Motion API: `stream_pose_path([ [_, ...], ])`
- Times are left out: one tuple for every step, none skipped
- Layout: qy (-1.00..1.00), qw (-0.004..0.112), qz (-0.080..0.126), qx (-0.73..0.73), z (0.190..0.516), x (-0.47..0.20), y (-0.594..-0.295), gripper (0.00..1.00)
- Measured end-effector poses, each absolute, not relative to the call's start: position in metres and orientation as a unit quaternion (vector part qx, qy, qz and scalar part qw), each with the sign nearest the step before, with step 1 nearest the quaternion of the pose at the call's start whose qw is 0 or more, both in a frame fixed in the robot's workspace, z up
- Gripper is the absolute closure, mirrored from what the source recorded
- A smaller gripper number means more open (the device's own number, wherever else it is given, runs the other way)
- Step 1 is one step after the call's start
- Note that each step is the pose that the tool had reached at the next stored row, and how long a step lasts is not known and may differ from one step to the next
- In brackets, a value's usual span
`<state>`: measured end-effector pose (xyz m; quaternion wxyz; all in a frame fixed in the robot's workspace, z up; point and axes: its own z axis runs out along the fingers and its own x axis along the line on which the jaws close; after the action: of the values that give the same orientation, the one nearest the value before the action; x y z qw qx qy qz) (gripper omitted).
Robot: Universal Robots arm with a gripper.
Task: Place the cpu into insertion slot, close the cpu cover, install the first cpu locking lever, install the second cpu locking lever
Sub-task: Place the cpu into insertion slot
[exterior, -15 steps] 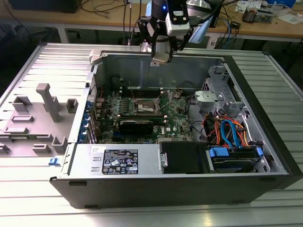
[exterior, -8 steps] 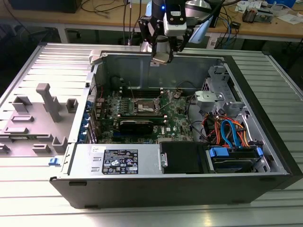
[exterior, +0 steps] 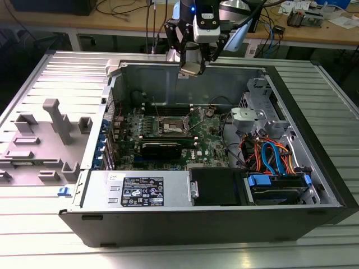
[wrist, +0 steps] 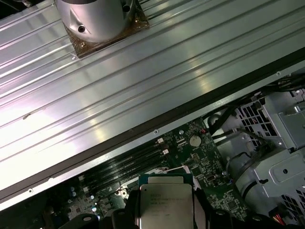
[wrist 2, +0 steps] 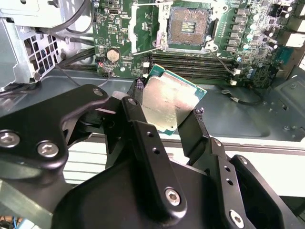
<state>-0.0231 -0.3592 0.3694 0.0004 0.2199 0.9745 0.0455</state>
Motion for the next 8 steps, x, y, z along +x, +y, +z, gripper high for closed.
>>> stream_pose_path([
  [0.974,0.001,0.046,0.221,0.3694,-0.0231,-0.3592,0.46],
  [0.974,0.001,0.045,0.224,0.3694,-0.0231,-0.3592,0.46],
  [0.973,0.001,0.045,0.228,0.3693,-0.0231,-0.3592,0.46],
  [0.971,0.001,0.046,0.234,0.3691,-0.0231,-0.3592,0.46],
  [0.969,0.002,0.045,0.245,0.3690,-0.0232,-0.3592,0.46],
  [0.966,0.002,0.046,0.256,0.3687,-0.0231,-0.3592,0.46],
  [0.962,0.003,0.045,0.268,0.3685,-0.0231,-0.3592,0.46],
  [0.960,0.003,0.045,0.276,0.3683,-0.0232,-0.3592,0.46],
])
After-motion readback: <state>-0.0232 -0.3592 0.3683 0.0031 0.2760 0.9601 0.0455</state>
